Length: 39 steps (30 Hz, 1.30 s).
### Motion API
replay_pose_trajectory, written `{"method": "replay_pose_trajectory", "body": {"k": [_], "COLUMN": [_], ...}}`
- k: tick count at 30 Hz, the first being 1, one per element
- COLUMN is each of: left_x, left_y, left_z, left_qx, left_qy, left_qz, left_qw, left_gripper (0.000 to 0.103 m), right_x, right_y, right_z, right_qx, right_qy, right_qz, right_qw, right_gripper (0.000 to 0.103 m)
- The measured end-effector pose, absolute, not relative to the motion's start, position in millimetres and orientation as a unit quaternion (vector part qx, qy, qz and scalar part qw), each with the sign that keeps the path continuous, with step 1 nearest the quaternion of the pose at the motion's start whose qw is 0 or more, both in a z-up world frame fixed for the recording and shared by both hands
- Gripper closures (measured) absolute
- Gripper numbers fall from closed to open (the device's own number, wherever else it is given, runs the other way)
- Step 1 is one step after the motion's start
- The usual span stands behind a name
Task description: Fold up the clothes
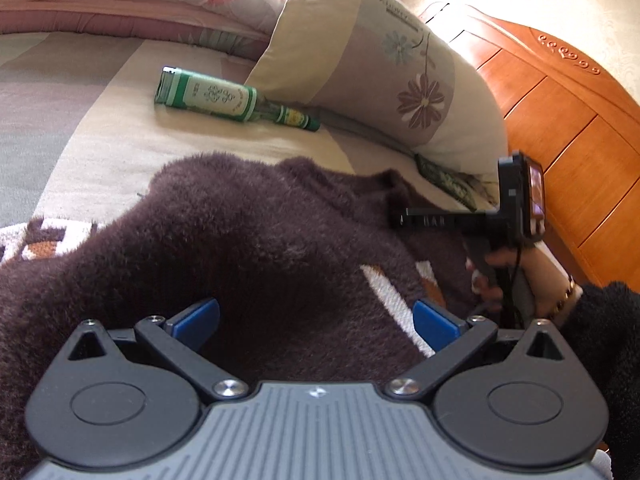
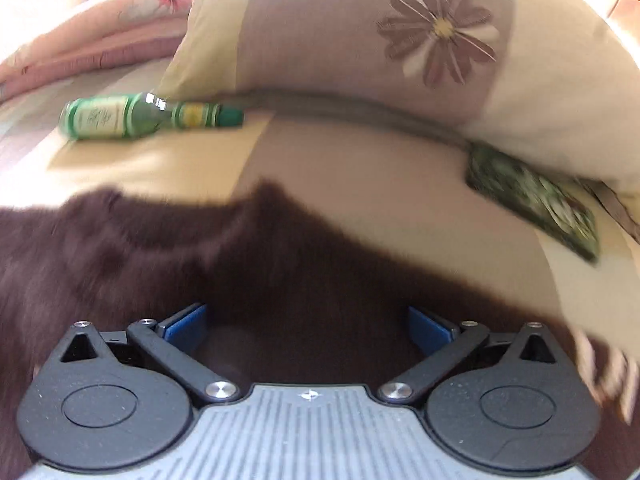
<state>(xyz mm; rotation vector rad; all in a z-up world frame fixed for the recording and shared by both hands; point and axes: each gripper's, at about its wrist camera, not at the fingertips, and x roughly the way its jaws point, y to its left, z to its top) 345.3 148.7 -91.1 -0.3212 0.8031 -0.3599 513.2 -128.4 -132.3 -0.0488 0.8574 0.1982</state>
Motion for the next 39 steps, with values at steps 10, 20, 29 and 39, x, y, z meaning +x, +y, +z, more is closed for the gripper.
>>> {"method": "replay_pose_trajectory", "body": {"k": [10, 20, 29, 39], "left_x": [338, 341, 339, 335], "left_y": [135, 113, 106, 93], "left_z": [-90, -111, -114, -114], "left_qx": [-0.130, -0.086, -0.061, -0.015], "left_qy": [0.389, 0.409, 0.409, 0.408], "left_qz": [-0.174, -0.175, -0.172, -0.164], "left_qw": [0.895, 0.892, 0.894, 0.898], "left_gripper": [0.001, 0.001, 0.001, 0.001], "right_x": [462, 431, 453, 346], "right_y": [-161, -193, -237, -287], "right_z": [-107, -129, -86, -123], "right_qx": [0.008, -0.022, 0.099, 0.136], "right_qy": [0.433, 0.401, 0.414, 0.449], "right_qz": [0.110, 0.102, 0.099, 0.127], "right_qw": [0.895, 0.910, 0.900, 0.874], "right_gripper": [0.000, 0.000, 0.000, 0.000]}}
